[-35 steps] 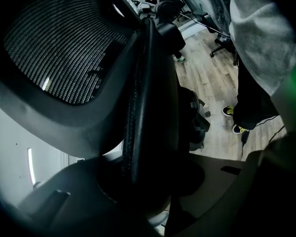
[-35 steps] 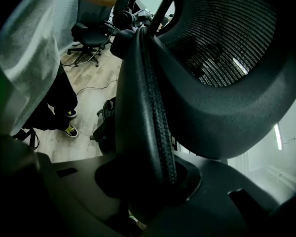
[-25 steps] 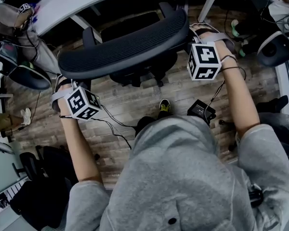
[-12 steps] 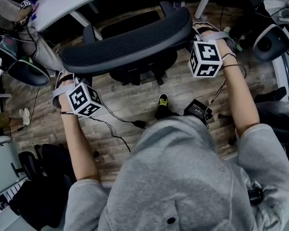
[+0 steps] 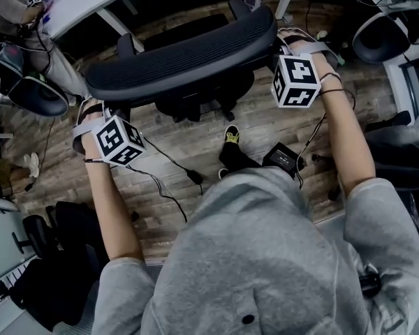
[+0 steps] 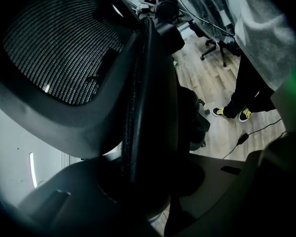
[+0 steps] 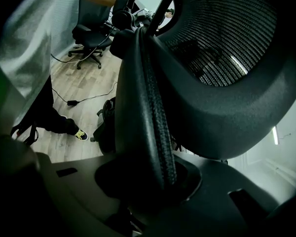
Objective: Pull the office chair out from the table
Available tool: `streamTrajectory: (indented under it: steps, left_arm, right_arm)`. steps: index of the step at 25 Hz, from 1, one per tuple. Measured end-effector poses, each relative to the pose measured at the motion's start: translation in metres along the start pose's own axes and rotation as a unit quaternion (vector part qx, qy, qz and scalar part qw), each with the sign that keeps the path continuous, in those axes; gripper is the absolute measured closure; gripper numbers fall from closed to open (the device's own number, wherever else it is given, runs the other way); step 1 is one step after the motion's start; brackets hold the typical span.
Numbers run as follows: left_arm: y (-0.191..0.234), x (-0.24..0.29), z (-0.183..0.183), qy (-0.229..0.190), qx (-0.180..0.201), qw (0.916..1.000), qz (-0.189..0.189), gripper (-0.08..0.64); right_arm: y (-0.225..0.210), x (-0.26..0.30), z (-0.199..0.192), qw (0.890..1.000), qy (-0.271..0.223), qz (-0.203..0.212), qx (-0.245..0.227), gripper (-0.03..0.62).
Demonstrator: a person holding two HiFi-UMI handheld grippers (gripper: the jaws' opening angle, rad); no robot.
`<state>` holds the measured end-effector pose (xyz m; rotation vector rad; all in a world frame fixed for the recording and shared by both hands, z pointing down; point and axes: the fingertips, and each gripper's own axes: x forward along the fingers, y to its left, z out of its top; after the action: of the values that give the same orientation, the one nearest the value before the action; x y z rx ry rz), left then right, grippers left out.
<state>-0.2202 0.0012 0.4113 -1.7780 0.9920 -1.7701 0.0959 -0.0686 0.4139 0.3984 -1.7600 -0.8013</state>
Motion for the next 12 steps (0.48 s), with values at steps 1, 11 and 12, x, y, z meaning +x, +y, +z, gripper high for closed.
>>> streamTrajectory:
  steps: [1,11,12]
  left_arm:
    - [-0.003,-0.004,0.0,0.0,0.0,1.0,0.001,0.436]
    - [-0.021,-0.022,-0.001,0.003,0.0,1.0,-0.005,0.436]
    - [-0.021,-0.022,0.0,0.005,0.0,1.0,-0.008,0.436]
  right_arm:
    - [0.003,-0.003,0.001,1.0,0.0,0.0,0.0,0.472]
    - [0.02,-0.019,0.004,1.0,0.001,0.0,0.003,0.465]
    - [0.02,-0.019,0.003,1.0,0.0,0.0,0.004,0.465]
